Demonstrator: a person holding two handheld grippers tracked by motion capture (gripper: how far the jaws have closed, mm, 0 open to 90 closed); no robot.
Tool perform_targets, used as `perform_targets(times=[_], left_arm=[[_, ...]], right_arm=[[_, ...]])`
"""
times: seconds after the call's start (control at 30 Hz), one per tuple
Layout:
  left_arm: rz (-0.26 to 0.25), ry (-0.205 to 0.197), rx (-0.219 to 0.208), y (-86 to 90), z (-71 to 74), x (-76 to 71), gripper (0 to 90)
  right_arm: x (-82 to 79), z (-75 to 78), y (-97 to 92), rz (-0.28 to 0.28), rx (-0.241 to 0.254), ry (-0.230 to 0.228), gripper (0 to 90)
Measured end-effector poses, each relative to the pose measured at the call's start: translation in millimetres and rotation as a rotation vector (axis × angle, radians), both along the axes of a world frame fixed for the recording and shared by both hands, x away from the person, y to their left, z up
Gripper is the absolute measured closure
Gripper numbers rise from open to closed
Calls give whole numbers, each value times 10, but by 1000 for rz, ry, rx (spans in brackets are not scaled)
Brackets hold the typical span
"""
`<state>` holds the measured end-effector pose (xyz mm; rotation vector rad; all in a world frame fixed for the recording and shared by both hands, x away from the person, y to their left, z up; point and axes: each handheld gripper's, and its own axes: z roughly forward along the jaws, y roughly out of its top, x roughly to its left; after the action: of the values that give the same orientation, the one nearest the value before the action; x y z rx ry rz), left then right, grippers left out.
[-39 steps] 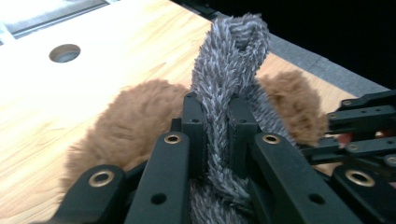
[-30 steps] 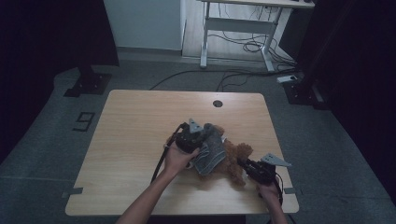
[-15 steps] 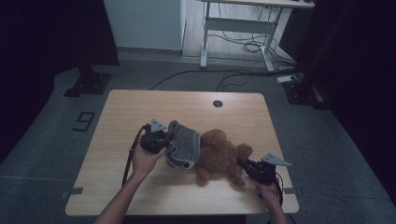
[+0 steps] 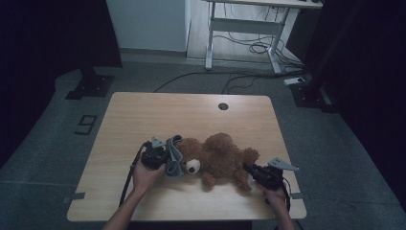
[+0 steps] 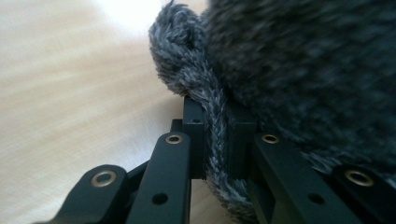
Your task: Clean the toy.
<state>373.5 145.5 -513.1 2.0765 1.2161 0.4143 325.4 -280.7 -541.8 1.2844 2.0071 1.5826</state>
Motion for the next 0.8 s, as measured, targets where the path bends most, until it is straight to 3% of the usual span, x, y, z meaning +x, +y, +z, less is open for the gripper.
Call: perform_targets(times=[0.07,0.13,0.37,0.47,0.57,0.67,0.73,0.8], left_arm=[[-2,4,-13,10,18,5,813],[-5,-13,-17,18,130,8,812],[-57,-180,-51,-129,876,-103,811],[-112,-224,-74,-323,1114,-183,812],[-183,-252,-88,-594,1263,-262,811],[-256,-275,-71,-910,1344,-331,807],[-285,-305,-46,-1111,1372,-359,806],[-308,-306,-31,-1277,1373,-354,805]], right_arm=[[-1,-2,1,-2,2,-1,759],[0,-8,-6,-4,2,2,759],[13,-35,-64,-21,15,24,759],[9,-31,-52,-19,19,19,759],[6,-20,-39,-13,16,17,759],[9,-23,-39,-15,21,18,759],[9,-23,-39,-15,20,19,759],[13,-22,-35,-15,19,17,759]])
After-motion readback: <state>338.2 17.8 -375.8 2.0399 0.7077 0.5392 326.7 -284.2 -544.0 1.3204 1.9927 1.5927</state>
